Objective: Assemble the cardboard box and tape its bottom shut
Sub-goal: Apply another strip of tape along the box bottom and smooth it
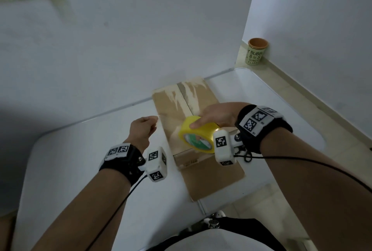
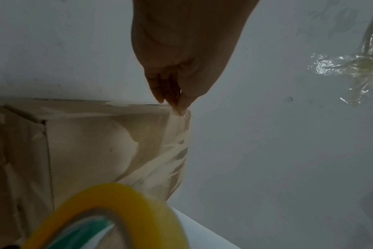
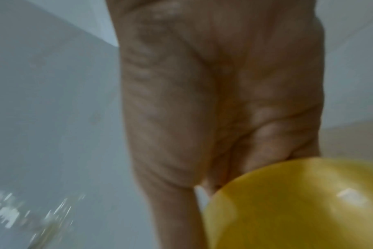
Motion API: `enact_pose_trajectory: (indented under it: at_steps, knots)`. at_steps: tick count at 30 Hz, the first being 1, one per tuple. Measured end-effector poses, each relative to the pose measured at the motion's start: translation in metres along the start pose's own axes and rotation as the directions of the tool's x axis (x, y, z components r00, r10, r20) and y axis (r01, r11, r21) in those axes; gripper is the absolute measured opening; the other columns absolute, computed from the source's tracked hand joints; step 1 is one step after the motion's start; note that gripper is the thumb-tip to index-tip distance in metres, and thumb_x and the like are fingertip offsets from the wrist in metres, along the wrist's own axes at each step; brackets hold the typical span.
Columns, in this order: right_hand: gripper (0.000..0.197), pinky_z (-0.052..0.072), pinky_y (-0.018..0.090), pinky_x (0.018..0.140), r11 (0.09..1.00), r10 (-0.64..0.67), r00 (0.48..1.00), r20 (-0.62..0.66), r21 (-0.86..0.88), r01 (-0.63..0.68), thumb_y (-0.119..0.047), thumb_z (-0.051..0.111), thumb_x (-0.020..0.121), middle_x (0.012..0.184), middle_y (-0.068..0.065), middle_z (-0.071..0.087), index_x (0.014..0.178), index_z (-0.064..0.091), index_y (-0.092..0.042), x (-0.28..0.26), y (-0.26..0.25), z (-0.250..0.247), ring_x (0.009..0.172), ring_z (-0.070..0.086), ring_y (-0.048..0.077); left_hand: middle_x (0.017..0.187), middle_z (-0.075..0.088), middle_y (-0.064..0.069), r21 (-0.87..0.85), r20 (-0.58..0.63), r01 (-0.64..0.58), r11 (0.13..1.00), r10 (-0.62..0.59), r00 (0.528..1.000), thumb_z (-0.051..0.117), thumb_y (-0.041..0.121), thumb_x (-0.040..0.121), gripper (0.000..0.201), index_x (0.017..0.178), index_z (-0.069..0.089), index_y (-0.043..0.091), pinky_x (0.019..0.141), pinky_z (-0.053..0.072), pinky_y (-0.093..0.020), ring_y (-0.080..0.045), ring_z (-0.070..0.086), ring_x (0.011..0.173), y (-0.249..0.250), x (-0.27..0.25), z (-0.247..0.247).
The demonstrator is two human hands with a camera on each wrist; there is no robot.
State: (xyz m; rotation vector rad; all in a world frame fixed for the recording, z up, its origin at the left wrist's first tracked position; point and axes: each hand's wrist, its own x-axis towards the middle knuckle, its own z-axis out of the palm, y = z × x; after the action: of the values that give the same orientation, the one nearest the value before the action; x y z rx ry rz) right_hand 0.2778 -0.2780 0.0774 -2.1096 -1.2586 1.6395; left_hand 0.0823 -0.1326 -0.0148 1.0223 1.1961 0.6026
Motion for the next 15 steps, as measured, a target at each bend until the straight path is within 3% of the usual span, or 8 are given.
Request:
enact_pose_trajectory:
  at_steps: [3,6,7,9,10,11,13,15]
  knots:
    - [0.066,0.042,0.032,0.073,0.904,0.036,0.971,-0.237,-0.406,-0.132,-0.075,0.057,0.072,0.075,0.003,0.062,0.075,0.061,-0.01,0.001,0.001,-0.005,0.069,0.055,0.019,0.087,0.063,-0.003,-0.031,-0.076,-0.032,0.999,0.029,0.997,0.065,0.004,0.089,0.01,0.08,0.064,0.01,0.078,0.051,-0.02,-0.011,0.058,0.078,-0.006,-0.004,-0.002]
    - [0.064,0.044,0.034,0.079,0.88,0.071,0.932,-0.355,-0.417,-0.226,-0.079,0.05,0.074,0.071,-0.002,0.055,0.066,0.052,-0.015,-0.004,0.005,-0.009,0.071,0.055,0.019,0.089,0.065,0.001,-0.053,-0.083,-0.037,0.998,0.033,0.996,0.066,0.009,0.088,0.007,0.083,0.064,0.012,0.078,0.051,-0.021,-0.011,0.059,0.081,-0.008,-0.009,0.002]
    - [0.068,0.045,0.036,0.086,0.873,0.091,0.934,-0.346,-0.424,-0.242,-0.08,0.048,0.074,0.08,0.0,0.059,0.074,0.057,-0.013,-0.006,0.006,-0.01,0.081,0.057,0.022,0.09,0.064,0.001,-0.065,-0.083,-0.018,0.998,0.013,0.996,0.066,0.009,0.089,0.006,0.084,0.063,0.013,0.079,0.051,-0.022,-0.011,0.059,0.082,-0.01,-0.009,0.003]
    - [0.074,0.043,0.04,0.1,0.913,0.133,0.958,-0.253,-0.344,-0.218,-0.076,0.048,0.078,0.112,0.004,0.06,0.111,0.061,-0.011,-0.011,0.009,-0.009,0.106,0.057,0.028,0.09,0.062,0.001,-0.091,-0.077,0.043,0.995,-0.05,0.996,0.065,0.009,0.089,0.006,0.086,0.063,0.014,0.083,0.051,-0.023,-0.011,0.058,0.084,-0.014,-0.009,0.003]
    - [0.071,0.042,0.042,0.104,0.953,0.152,0.974,-0.167,-0.236,-0.19,-0.069,0.051,0.082,0.123,0.005,0.058,0.123,0.056,-0.01,-0.014,0.009,-0.008,0.113,0.056,0.029,0.089,0.062,0.001,-0.1,-0.075,0.066,0.993,-0.074,0.994,0.065,0.009,0.089,0.007,0.086,0.062,0.014,0.082,0.051,-0.023,-0.011,0.057,0.084,-0.014,-0.008,0.002]
    - [0.063,0.043,0.043,0.104,0.977,0.158,0.983,-0.089,-0.13,-0.169,-0.059,0.055,0.087,0.125,0.007,0.059,0.125,0.055,-0.009,-0.018,0.008,-0.006,0.111,0.057,0.029,0.088,0.061,0.0,-0.109,-0.079,0.078,0.991,-0.087,0.993,0.065,0.008,0.089,0.008,0.086,0.062,0.014,0.08,0.05,-0.022,-0.011,0.057,0.082,-0.014,-0.006,0.001]
    - [0.045,0.049,0.04,0.089,0.981,0.139,0.989,-0.047,-0.132,-0.144,-0.05,0.058,0.089,0.105,0.008,0.063,0.107,0.06,-0.009,-0.016,0.013,-0.003,0.091,0.06,0.027,0.084,0.061,-0.002,-0.133,-0.101,0.07,0.989,-0.084,0.991,0.065,0.006,0.089,0.008,0.084,0.062,0.012,0.073,0.05,-0.02,-0.012,0.058,0.078,-0.016,-0.003,-0.001]
    - [0.047,0.041,0.032,0.068,0.928,0.139,0.984,-0.116,-0.331,-0.17,-0.059,0.058,0.084,0.082,0.005,0.056,0.084,0.058,-0.012,-0.01,0.014,0.001,0.07,0.051,0.021,0.083,0.062,-0.003,-0.137,-0.133,0.034,0.99,-0.053,0.99,0.065,0.005,0.088,0.009,0.082,0.062,0.011,0.071,0.051,-0.018,-0.012,0.059,0.074,-0.018,-0.004,0.001]
